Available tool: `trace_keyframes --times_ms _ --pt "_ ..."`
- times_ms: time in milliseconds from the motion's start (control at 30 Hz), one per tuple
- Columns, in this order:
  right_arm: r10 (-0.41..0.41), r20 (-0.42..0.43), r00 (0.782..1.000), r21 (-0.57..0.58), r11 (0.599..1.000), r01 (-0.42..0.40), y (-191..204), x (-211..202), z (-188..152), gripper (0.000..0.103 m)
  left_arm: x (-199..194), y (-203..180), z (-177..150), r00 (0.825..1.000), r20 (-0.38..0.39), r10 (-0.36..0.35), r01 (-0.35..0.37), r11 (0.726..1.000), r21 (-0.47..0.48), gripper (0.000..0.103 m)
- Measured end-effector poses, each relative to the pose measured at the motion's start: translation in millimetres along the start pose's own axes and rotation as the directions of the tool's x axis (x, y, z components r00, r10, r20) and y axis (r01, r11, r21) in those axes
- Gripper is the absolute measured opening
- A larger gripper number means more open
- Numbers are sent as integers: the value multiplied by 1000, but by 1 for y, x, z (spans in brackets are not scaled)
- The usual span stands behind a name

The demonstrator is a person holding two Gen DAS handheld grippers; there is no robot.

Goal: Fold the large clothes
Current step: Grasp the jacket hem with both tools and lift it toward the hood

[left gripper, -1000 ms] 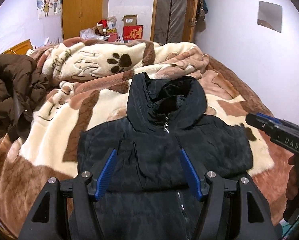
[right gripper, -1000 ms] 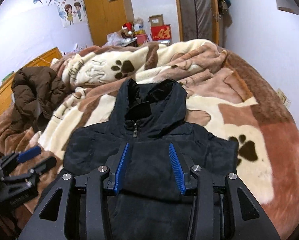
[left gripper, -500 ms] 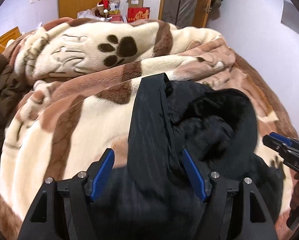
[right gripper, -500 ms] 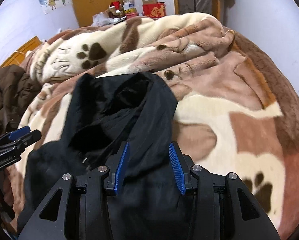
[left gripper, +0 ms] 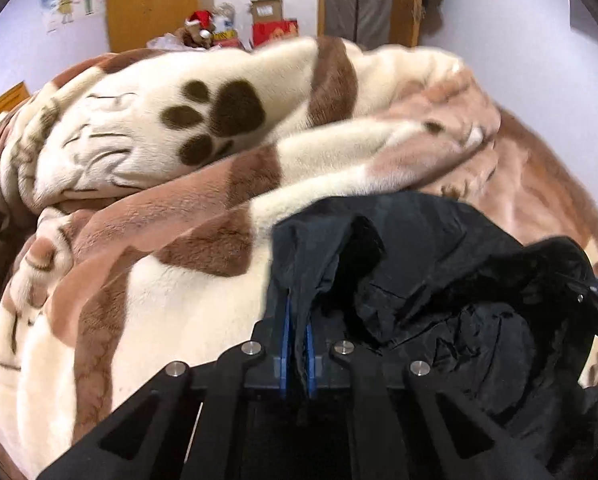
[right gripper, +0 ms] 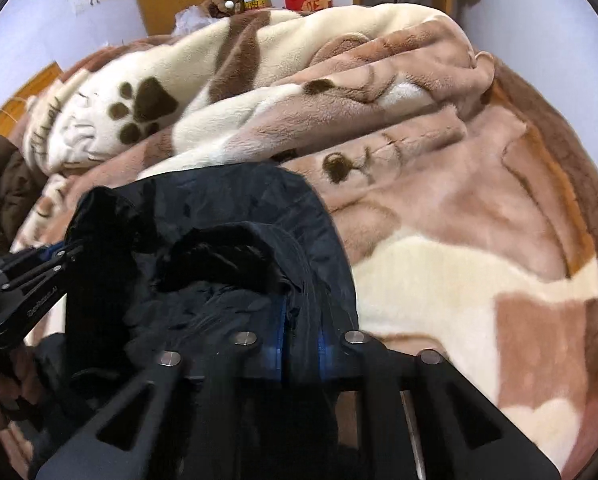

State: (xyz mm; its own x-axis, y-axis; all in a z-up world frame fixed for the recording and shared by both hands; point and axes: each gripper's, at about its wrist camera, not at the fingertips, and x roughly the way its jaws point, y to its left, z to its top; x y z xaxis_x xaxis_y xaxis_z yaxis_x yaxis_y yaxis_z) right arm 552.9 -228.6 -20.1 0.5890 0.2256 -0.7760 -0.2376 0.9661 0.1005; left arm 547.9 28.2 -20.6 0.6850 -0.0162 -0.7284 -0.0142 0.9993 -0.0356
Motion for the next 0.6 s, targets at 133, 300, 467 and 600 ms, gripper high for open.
trace_keyframes --times_ms 133,300,467,600 --pt "33 95 995 -3 999 -33 7 -56 -18 10 -54 24 -14 996 74 -42 47 996 -71 5" --pt "95 167 981 14 995 -99 16 -128 -51 10 -122 54 -46 989 123 -84 102 983 -151 5" --pt "122 162 979 39 991 -130 24 -169 -100 10 -158 76 -99 990 95 -108 127 966 -227 5" --pt "136 122 983 51 988 -143 32 -180 -145 10 -169 80 -148 992 48 -121 129 959 -253 5"
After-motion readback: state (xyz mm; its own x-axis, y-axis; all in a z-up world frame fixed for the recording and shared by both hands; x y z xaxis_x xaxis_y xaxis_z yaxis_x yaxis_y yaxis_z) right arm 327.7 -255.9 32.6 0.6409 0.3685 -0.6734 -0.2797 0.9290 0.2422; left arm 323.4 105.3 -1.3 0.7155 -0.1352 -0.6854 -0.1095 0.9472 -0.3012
